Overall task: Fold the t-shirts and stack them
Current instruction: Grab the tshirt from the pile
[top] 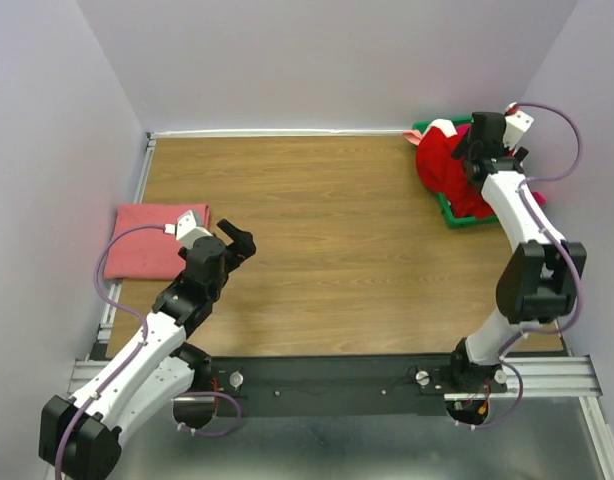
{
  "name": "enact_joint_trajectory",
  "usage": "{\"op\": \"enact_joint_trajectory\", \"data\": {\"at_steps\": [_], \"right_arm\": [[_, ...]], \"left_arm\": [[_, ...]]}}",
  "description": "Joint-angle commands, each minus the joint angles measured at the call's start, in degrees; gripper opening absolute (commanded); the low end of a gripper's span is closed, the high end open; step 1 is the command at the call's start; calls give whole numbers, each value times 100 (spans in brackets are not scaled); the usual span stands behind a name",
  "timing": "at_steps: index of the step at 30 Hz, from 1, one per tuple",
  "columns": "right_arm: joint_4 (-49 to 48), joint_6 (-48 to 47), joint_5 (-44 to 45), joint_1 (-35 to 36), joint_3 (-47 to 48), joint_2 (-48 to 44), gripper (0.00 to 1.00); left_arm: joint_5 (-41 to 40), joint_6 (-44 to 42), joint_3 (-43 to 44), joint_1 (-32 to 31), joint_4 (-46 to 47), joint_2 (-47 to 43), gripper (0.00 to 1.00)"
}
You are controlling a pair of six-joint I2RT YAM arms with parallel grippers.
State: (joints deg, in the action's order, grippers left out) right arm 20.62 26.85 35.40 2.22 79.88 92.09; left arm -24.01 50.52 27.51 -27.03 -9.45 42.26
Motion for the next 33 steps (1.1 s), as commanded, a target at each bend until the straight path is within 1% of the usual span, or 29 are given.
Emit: {"op": "enact_joint_trajectory", "data": {"at_steps": [1, 4, 5, 6, 7, 8, 9, 10, 12, 14, 17, 20, 21, 22, 23, 25, 26, 27, 29, 30, 32, 33], "right_arm": [[126, -347, -1095, -361, 572, 982, 100], [153, -234, -1324, -582, 801, 1494, 98], [153, -198, -1490, -687, 828, 1583, 95], [153, -163, -1579, -722, 837, 1662, 87], [153, -145, -1649, -775, 863, 1784, 81], [153, -154, -1694, -784, 880, 1812, 73], [161, -171, -1738, -776, 915, 1829, 51], [161, -180, -1721, -776, 933, 1821, 38], [170, -154, -1633, -776, 951, 1646, 18], [170, -197, -1659, -776, 1021, 1470, 13], [196, -329, -1782, -784, 1091, 796, 6], [223, -461, -1747, -776, 1126, 311, 7], [232, -479, -1764, -776, 1144, -13, 8], [240, -488, -1817, -784, 1162, -16, 8], [249, -479, -2000, -776, 1197, -329, 8], [241, -418, -2264, -776, 1267, -647, 8], [241, -357, -2474, -776, 1319, -884, 9], [249, -356, -3042, -776, 1390, -973, 9], [249, -278, -3773, -776, 1653, -1131, 8], [249, -216, -4499, -767, 1750, -1176, 8], [249, 29, -5128, -758, 2005, -1237, 8], [249, 92, -5635, -732, 2084, -1273, 9]], "left_arm": [[-350, 142, 150, 4, -127, 80, 99], [-473, 212, 159, 4, -224, 142, 99], [-482, 221, 158, 4, -224, 177, 99], [-491, 213, 158, 4, -215, 186, 99], [-482, 195, 176, 4, -215, 203, 99], [-473, 160, 211, 4, -224, 221, 99], [-430, 90, 246, 4, -232, 256, 99], [-412, 72, 264, 4, -232, 265, 99], [-394, 72, 299, 4, -276, 309, 99], [-376, 63, 299, 4, -276, 309, 99], [-280, 19, 308, 4, -241, 300, 99], [71, -191, 360, 4, -215, 265, 99], [220, -218, 369, 4, -189, 239, 99], [291, -253, 361, 4, -154, 204, 99], [344, -306, 326, 4, -127, 143, 99], [476, -315, 308, 4, -83, 81, 99], [528, -324, 290, 4, -74, 37, 99], [581, -367, 273, 4, -48, -33, 99], [731, -385, 238, 4, 5, -139, 99], [827, -377, 229, 4, 40, -174, 99], [1003, -368, 203, 4, 49, -218, 99], [1108, -385, 176, 4, 101, -279, 99]]}}
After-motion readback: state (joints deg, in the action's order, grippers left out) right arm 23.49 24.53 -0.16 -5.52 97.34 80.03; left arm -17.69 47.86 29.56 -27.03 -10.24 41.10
